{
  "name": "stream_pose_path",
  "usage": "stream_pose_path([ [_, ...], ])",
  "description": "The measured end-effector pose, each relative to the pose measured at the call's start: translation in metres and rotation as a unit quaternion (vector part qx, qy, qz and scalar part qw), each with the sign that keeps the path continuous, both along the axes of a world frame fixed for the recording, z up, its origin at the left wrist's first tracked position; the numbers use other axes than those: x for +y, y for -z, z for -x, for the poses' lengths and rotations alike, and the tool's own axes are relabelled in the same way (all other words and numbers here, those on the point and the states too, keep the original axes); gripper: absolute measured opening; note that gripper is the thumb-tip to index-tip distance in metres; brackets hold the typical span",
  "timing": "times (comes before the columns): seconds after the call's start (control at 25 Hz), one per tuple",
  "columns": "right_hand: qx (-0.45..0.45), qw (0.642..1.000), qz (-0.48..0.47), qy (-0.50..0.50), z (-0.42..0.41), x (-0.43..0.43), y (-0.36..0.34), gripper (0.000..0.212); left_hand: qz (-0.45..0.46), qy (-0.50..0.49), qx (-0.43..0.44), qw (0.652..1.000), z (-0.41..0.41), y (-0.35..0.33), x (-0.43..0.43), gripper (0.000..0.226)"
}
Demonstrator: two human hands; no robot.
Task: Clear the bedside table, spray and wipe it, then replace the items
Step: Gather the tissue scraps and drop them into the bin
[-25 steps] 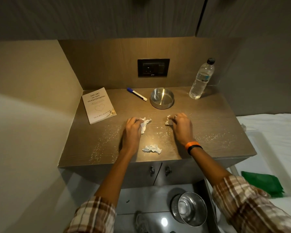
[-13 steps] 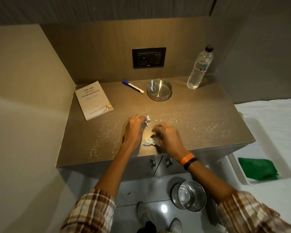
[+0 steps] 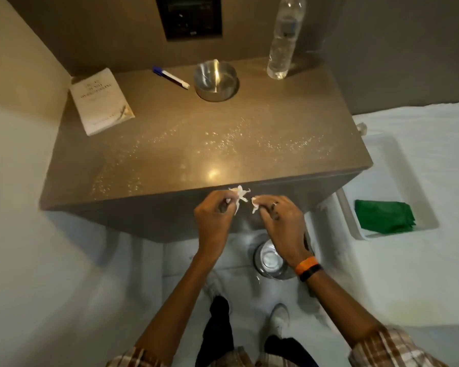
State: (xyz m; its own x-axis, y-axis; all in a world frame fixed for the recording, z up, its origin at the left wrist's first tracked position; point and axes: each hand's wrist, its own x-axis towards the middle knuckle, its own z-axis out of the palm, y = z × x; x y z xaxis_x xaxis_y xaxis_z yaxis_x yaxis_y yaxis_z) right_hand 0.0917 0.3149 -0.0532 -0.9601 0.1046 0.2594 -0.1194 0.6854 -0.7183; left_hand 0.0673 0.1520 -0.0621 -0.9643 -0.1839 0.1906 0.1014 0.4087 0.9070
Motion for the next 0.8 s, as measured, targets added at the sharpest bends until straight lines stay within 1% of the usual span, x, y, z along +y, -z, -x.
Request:
stream_pose_path([
  [0.08,-0.097,0.994,0.027,0.035,-0.027,0.039,0.053,0.019,-0.048,-0.009,-0.109,0.993,-0.029,0.056,0.047,0.022],
  [0.16,-0.221,0.972,0.028,0.069,-0.037,0.078,0.123,0.015,-0.054,-0.008,-0.214,0.975,-0.046,0.125,0.089,0.018],
  [0.24,-0.329,0.939,-0.002,0.098,-0.042,0.112,0.197,0.012,-0.022,0.013,-0.281,0.959,-0.059,0.202,0.124,0.012],
  [0.32,-0.39,0.913,-0.028,0.119,-0.049,0.14,0.278,0.011,0.032,0.035,-0.326,0.944,-0.068,0.283,0.154,0.008],
  [0.4,-0.418,0.9,-0.045,0.115,-0.056,0.157,0.356,0.013,0.072,0.045,-0.355,0.931,-0.074,0.361,0.175,0.011],
  [0.48,-0.435,0.894,-0.044,0.098,-0.062,0.165,0.42,0.017,0.092,0.045,-0.367,0.924,-0.08,0.426,0.192,0.013],
  [0.6,-0.45,0.888,-0.072,0.052,-0.067,0.173,0.478,0.022,0.102,0.067,-0.361,0.924,-0.085,0.49,0.199,0.018],
  [0.72,-0.436,0.892,-0.116,0.014,-0.07,0.172,0.498,0.027,0.109,0.108,-0.362,0.92,-0.092,0.515,0.191,0.036],
  [0.8,-0.413,0.901,-0.133,0.006,-0.072,0.167,0.484,0.033,0.151,0.13,-0.33,0.923,-0.1,0.501,0.182,0.042],
])
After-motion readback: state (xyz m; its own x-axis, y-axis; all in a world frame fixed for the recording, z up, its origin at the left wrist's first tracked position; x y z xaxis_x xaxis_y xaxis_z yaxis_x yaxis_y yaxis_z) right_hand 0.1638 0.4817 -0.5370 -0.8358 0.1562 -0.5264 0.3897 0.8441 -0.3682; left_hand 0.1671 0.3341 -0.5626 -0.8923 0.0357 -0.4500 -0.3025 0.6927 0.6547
